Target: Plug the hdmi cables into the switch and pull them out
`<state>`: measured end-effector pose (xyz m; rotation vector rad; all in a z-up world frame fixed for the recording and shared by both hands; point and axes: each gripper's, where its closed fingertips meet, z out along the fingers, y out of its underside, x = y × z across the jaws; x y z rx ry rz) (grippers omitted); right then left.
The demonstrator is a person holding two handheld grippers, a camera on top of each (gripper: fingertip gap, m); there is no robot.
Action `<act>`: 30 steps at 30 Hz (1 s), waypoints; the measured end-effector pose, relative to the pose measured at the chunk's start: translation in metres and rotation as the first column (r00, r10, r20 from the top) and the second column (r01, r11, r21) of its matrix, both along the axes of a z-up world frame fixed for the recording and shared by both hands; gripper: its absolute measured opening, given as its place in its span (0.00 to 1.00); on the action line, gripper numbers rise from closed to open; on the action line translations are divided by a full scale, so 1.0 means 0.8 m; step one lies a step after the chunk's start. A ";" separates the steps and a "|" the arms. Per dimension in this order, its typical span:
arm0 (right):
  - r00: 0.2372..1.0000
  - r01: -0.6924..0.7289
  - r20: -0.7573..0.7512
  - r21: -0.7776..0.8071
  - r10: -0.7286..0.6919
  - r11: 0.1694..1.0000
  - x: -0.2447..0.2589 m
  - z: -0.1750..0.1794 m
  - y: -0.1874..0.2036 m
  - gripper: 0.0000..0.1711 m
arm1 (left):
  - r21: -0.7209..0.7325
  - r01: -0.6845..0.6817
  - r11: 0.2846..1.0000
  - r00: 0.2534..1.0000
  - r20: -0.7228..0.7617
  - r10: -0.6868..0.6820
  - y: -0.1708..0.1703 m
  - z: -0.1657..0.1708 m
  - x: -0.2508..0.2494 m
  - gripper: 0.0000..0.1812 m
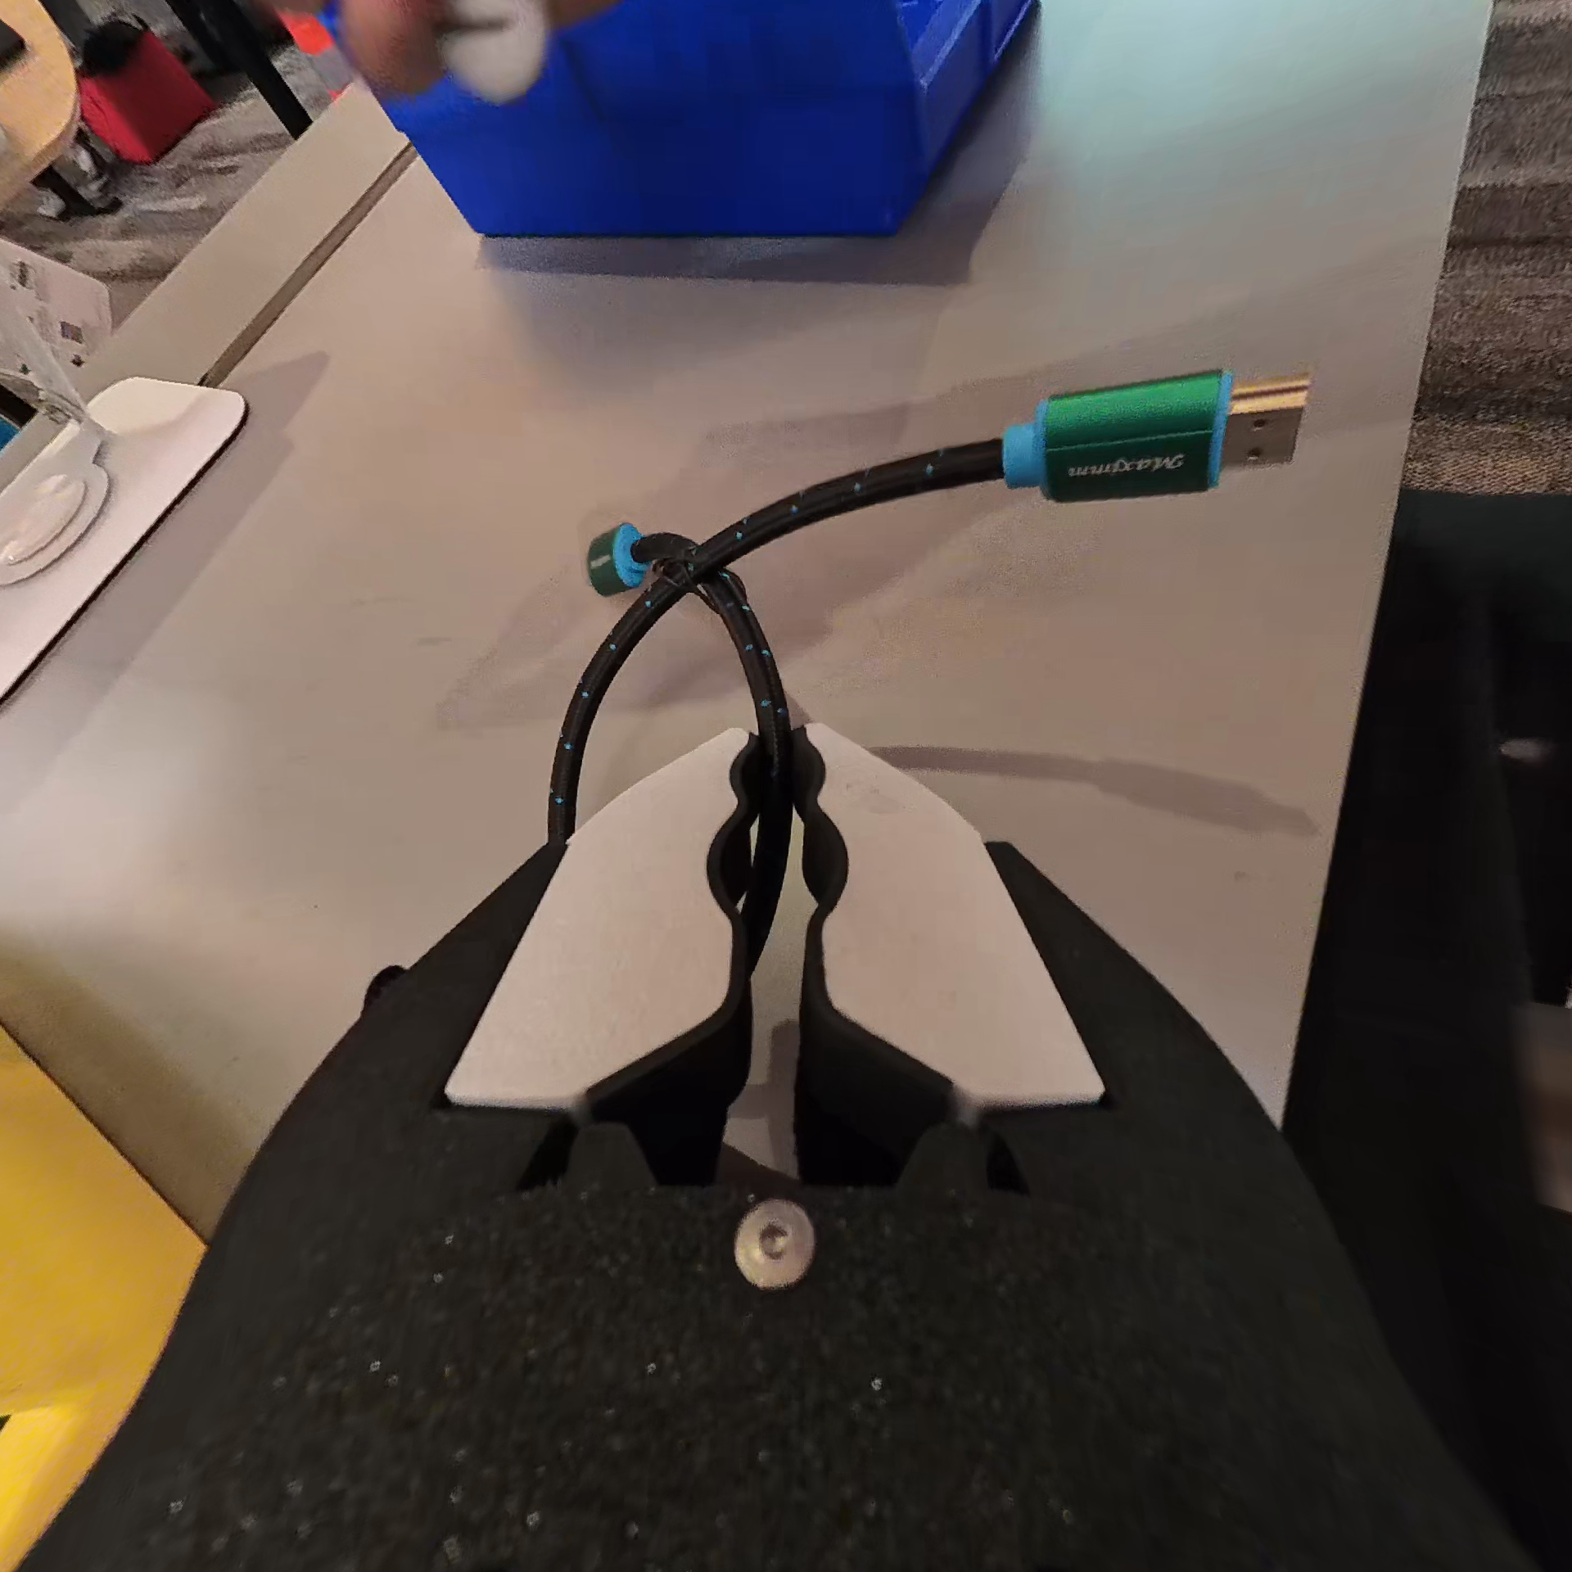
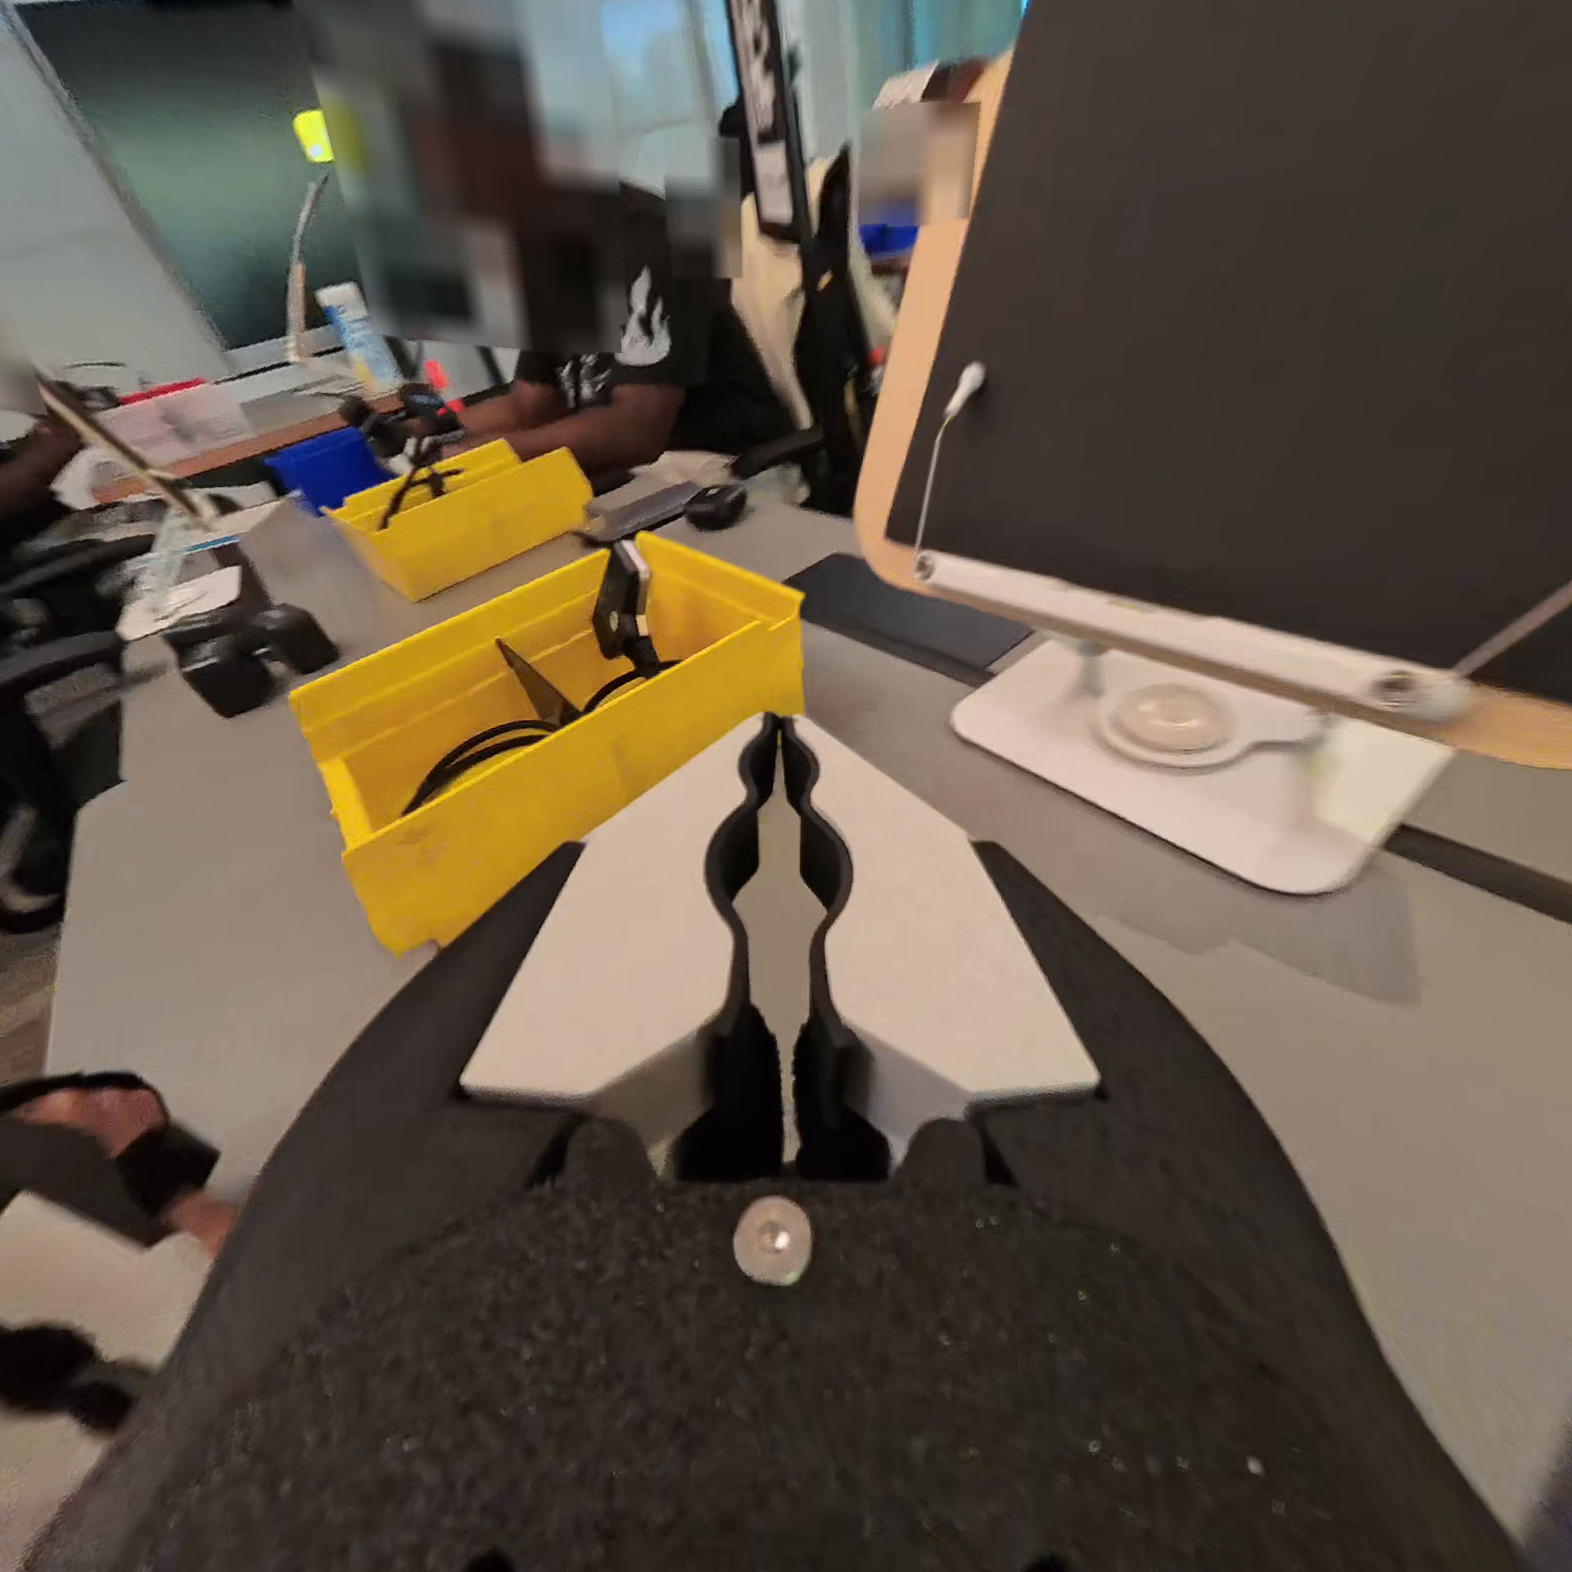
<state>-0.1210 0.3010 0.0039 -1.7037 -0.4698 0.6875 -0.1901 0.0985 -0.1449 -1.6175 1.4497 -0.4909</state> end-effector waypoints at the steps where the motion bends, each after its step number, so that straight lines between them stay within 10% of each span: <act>1: 1.000 -0.012 -0.013 -0.027 0.012 1.000 -0.009 -0.010 0.025 0.00 | 0.003 0.004 1.000 1.000 -0.003 -0.004 0.000 -0.001 0.000 0.03; 8: 0.982 -0.180 -0.098 -0.193 0.163 0.965 -0.134 -0.098 0.144 0.00 | 0.010 0.019 1.000 1.000 -0.016 -0.019 -0.002 -0.007 -0.007 0.03; 17: 0.889 0.049 0.457 -0.189 0.044 0.981 -0.150 -0.217 0.236 0.00 | 0.000 0.005 1.000 1.000 -0.015 -0.005 0.004 -0.011 -0.030 0.03; 25: 0.857 0.073 0.510 -0.261 0.073 0.963 -0.126 -0.225 0.225 0.11 | -0.021 -0.019 1.000 1.000 -0.001 0.019 0.011 -0.009 -0.037 0.03; 30: 0.891 -0.017 0.443 -0.197 0.104 0.980 -0.101 -0.163 0.122 0.16 | -0.030 -0.081 0.996 0.996 0.026 0.082 0.022 -0.003 -0.042 0.03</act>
